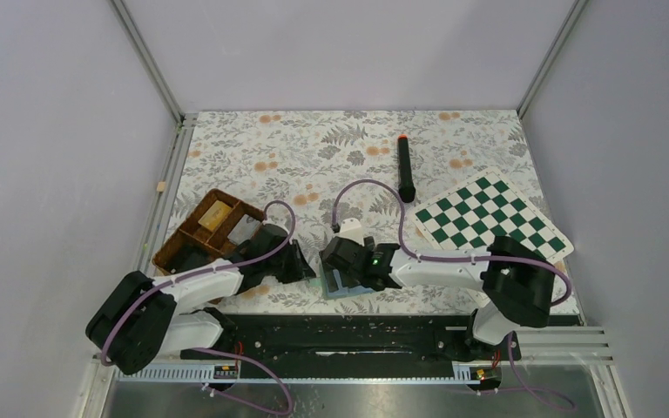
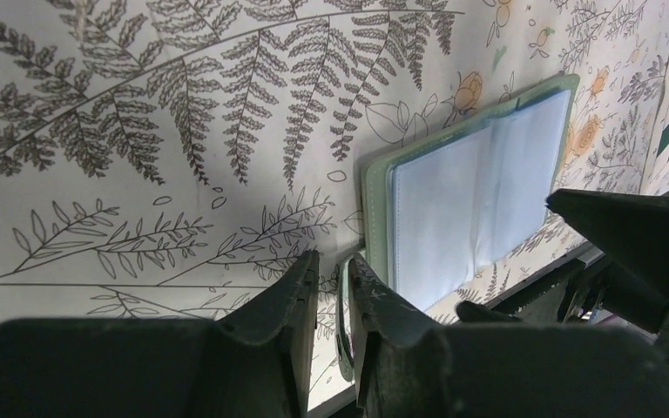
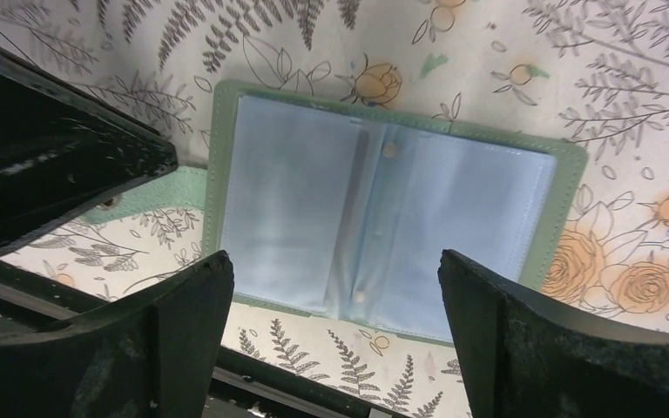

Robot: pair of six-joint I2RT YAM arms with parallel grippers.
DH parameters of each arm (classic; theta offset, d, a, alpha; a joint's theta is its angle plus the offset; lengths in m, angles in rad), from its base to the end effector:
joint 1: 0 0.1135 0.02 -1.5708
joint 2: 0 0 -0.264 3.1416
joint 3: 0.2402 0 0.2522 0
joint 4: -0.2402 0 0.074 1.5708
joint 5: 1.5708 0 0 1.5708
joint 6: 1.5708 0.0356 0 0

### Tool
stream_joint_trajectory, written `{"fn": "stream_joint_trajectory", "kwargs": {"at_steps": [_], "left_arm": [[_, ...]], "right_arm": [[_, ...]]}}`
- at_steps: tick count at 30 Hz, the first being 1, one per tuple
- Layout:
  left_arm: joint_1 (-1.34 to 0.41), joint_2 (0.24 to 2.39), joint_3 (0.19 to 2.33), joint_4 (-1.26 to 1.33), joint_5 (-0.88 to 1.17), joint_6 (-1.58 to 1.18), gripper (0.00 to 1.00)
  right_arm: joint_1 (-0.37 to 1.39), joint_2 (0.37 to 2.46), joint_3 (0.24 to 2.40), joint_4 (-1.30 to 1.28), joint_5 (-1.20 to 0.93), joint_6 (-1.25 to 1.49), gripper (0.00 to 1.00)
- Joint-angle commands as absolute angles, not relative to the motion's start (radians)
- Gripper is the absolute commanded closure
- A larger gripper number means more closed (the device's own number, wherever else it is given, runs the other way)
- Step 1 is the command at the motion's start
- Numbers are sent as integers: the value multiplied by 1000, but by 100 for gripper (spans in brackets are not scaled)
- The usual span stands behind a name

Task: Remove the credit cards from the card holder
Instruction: Remove the credit card from the card holder.

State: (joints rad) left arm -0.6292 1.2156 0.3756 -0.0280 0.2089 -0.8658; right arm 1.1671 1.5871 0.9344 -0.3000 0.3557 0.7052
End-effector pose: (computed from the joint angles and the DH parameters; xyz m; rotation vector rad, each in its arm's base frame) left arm 0.1628 -0.1276 0.1356 -0.2102 2.6257 -0.8584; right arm 0.1362 0.2872 0.1889 -0.4278 2.4394 0.3722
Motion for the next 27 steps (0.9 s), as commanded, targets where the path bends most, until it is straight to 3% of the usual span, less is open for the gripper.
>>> {"fn": "stream_joint_trajectory", "kwargs": {"at_steps": [1, 9, 16, 27], "left_arm": [[-631, 1185, 335, -90, 198, -856, 80], [-632, 1181, 296, -40, 274, -858, 75], [-632, 1195, 253, 48, 310, -886, 100], [-632, 1161, 259, 16, 300, -880, 100]], "right_arm": [[1196, 1633, 976, -286, 412, 726, 7], [1219, 1685, 994, -283, 451, 748, 5], [1237, 1702, 1003, -278, 459, 760, 2], [1243, 1778, 1076, -382, 554, 737, 4]]}}
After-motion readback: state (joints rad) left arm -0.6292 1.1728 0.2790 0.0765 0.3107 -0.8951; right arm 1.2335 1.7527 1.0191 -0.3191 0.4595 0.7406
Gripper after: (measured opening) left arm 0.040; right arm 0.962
